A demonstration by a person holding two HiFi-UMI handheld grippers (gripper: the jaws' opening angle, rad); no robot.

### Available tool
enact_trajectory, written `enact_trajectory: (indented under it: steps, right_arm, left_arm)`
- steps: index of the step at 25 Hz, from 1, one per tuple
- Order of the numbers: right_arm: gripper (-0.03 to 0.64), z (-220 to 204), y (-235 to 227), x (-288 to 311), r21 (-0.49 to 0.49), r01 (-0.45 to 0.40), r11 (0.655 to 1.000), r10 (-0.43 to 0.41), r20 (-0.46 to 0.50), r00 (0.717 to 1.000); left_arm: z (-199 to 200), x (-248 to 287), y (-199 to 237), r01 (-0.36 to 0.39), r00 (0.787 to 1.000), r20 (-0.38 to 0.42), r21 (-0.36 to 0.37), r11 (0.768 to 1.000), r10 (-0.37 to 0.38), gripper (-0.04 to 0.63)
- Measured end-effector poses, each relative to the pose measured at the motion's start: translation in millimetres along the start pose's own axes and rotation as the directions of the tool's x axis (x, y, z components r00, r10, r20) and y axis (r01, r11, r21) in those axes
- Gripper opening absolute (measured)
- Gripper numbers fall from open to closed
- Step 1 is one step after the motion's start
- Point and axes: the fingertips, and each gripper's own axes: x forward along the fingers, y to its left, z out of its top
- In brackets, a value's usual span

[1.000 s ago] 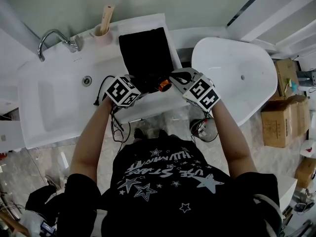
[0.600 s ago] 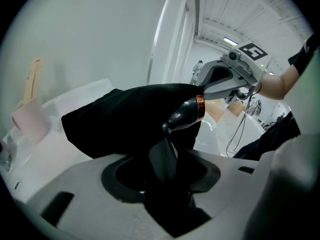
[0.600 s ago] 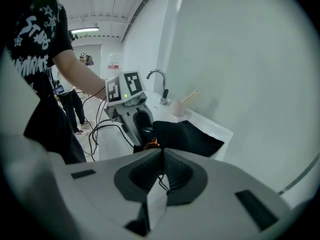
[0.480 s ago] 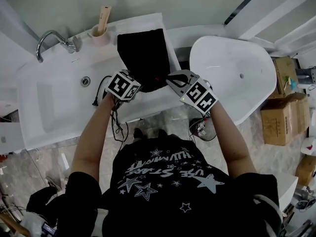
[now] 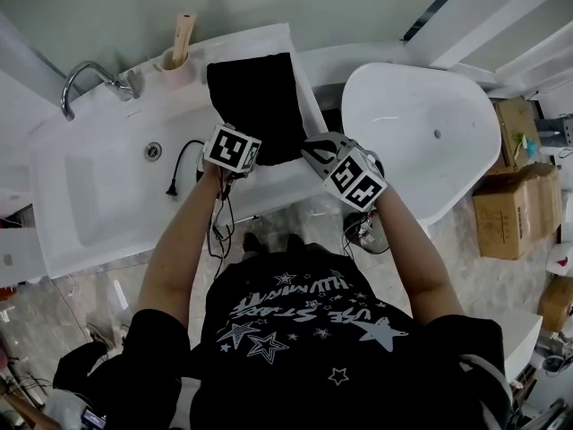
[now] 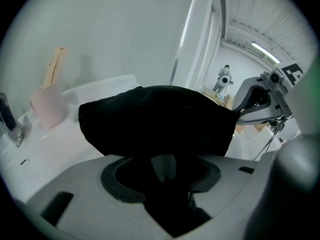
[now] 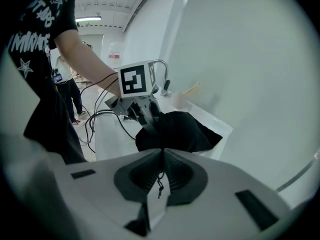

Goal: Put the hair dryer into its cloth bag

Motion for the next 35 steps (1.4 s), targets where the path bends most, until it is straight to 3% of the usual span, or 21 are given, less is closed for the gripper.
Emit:
enact_trajectory:
  steps: [12,16,19,20,24,29,35]
  right_arm:
    - [0.027,-23,-18,2,0.146,0.14,0.979,-0.136,-0.038,0.99]
    - [0.044,-28,-13,1,0.175,0.162,0.971,-0.156,-0.049,0.987]
    - [0.055,-27,-9,2,0.235,0.17,0.957,-0.164,-0.042,0.985]
    - [0.058,-26,-8,3,0.253,0.173,0.952,-0.169,-0.038,0.985]
    - [0.094,-23,-3,4,0.296,0.194,0.935,-0.192,-0.038,0.981]
    - [0.187,-18,9,-1,0.354,0.236,0.905,-0.238,-0.039,0.97]
    - [0.184,-22,2,-12,0.416,0.346,0.841,-0.359,-0.05,0.932]
  left_arm:
    - [-2,19,-5,-0.087,0.996,-0.03,0.008,0.996,0.087,0.21]
    - [-9,24,-23,-0.009,1.0,-0.018,0.042,0.999,0.01,0.244]
    - [-15,25,-39,0.077,0.997,-0.022,0.078,0.994,-0.075,0.374]
    - [-16,22,-42,0.093,0.995,-0.026,0.084,0.992,-0.091,0.39]
    - [-16,5,-44,0.124,0.992,0.002,0.122,0.985,-0.125,0.406]
    - [-22,-20,-50,0.175,0.981,0.059,0.159,0.972,-0.186,0.411]
    - [-40,-41,-58,0.204,0.97,0.104,0.136,0.97,-0.218,0.411]
